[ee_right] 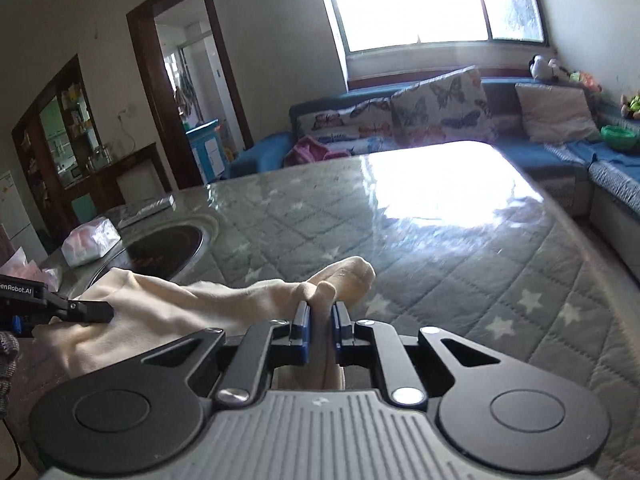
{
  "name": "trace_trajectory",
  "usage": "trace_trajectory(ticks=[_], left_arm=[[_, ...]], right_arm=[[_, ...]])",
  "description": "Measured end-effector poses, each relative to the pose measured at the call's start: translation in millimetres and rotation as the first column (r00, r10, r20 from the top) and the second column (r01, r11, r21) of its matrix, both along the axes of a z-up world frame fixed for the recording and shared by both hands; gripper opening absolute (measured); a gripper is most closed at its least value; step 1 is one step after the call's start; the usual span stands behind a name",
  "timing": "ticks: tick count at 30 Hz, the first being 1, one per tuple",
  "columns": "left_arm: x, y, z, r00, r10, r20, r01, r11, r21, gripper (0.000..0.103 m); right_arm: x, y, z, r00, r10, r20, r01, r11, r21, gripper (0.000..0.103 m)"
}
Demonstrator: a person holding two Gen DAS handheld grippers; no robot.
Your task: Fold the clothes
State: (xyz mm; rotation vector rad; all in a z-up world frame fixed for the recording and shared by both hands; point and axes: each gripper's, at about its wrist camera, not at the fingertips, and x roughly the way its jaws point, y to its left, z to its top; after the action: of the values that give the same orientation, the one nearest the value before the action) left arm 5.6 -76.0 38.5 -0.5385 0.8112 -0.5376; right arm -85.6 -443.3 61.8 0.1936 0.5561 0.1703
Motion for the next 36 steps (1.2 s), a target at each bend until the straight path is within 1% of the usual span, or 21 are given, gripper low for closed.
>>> trace_trajectory(ticks=[2, 3, 4, 7, 9, 13, 14, 15, 16, 17, 18, 22, 24, 25, 26, 27, 29, 32, 36], left_arm=[[6, -16, 6, 0.999, -0.027, 0.021, 0.027, 1.000, 0.000, 0.015], [9, -25, 9, 0.999, -0.040, 0.031, 0.040, 0.999, -0.001, 0.015], [12, -33, 12, 0.998, -0.053, 0.041, 0.053, 0.999, -0.001, 0.015], [19, -54, 16, 0.995, -0.083, 0.053, 0.083, 0.997, -0.001, 0.015], [22, -66, 17, 0.994, -0.099, 0.053, 0.100, 0.995, -0.002, 0.015], [21, -70, 11, 0.993, -0.109, 0.038, 0.109, 0.994, 0.019, 0.015], [21, -68, 9, 0.994, -0.104, 0.031, 0.104, 0.994, 0.024, 0.015], [21, -67, 7, 0.995, -0.100, 0.024, 0.099, 0.995, 0.029, 0.015], [24, -64, 7, 0.995, -0.094, 0.018, 0.094, 0.995, 0.032, 0.015], [24, -62, 6, 0.996, -0.092, 0.015, 0.092, 0.995, 0.037, 0.015], [25, -61, 4, 0.996, -0.091, 0.012, 0.090, 0.995, 0.042, 0.015], [26, -58, -2, 0.996, -0.087, 0.004, 0.087, 0.994, 0.066, 0.015], [26, -59, -4, 0.996, -0.089, 0.008, 0.088, 0.993, 0.084, 0.015], [26, -60, -4, 0.996, -0.091, 0.007, 0.090, 0.992, 0.088, 0.015], [26, -61, -5, 0.996, -0.093, 0.005, 0.092, 0.992, 0.090, 0.015], [26, -62, -4, 0.995, -0.096, 0.006, 0.095, 0.991, 0.089, 0.015], [25, -66, 0, 0.994, -0.108, 0.015, 0.106, 0.991, 0.083, 0.015], [26, -78, 8, 0.989, -0.142, 0.026, 0.141, 0.989, 0.051, 0.015], [31, -108, 19, 0.980, -0.193, 0.054, 0.192, 0.981, 0.023, 0.014]], right_arm=[[-5, -7, 9, 0.999, -0.021, 0.024, 0.022, 1.000, -0.016, 0.006], [-8, -14, 15, 0.998, -0.044, 0.041, 0.046, 0.999, -0.030, 0.001], [-10, -22, 21, 0.996, -0.067, 0.056, 0.069, 0.997, -0.041, 0.001], [-13, -48, 31, 0.991, -0.128, 0.049, 0.130, 0.991, -0.027, 0.001], [-15, -66, 30, 0.989, -0.143, 0.026, 0.142, 0.990, 0.021, 0.003], [-17, -70, 11, 0.992, -0.123, -0.038, 0.124, 0.992, 0.010, 0.008], [-16, -69, 5, 0.992, -0.116, -0.055, 0.117, 0.993, 0.011, 0.013], [-15, -67, -1, 0.990, -0.124, -0.065, 0.125, 0.992, 0.011, 0.022], [-13, -67, -7, 0.989, -0.131, -0.075, 0.133, 0.991, 0.017, 0.027], [-12, -66, -13, 0.987, -0.138, -0.085, 0.140, 0.990, 0.023, 0.034], [-10, -66, -18, 0.985, -0.145, -0.095, 0.148, 0.989, 0.030, 0.036], [1, -66, -34, 0.979, -0.158, -0.131, 0.167, 0.984, 0.060, 0.036], [3, -64, -38, 0.980, -0.156, -0.124, 0.164, 0.985, 0.059, 0.033], [4, -62, -39, 0.981, -0.152, -0.119, 0.160, 0.985, 0.062, 0.027], [5, -61, -40, 0.983, -0.141, -0.115, 0.150, 0.986, 0.074, 0.013], [6, -60, -40, 0.985, -0.132, -0.110, 0.141, 0.987, 0.083, 0.011], [1, -58, -34, 0.987, -0.140, -0.076, 0.145, 0.987, 0.070, 0.009], [-6, -59, -19, 0.987, -0.159, -0.019, 0.160, 0.986, 0.048, 0.009], [-13, -74, 4, 0.980, -0.196, 0.033, 0.196, 0.981, 0.001, 0.009]])
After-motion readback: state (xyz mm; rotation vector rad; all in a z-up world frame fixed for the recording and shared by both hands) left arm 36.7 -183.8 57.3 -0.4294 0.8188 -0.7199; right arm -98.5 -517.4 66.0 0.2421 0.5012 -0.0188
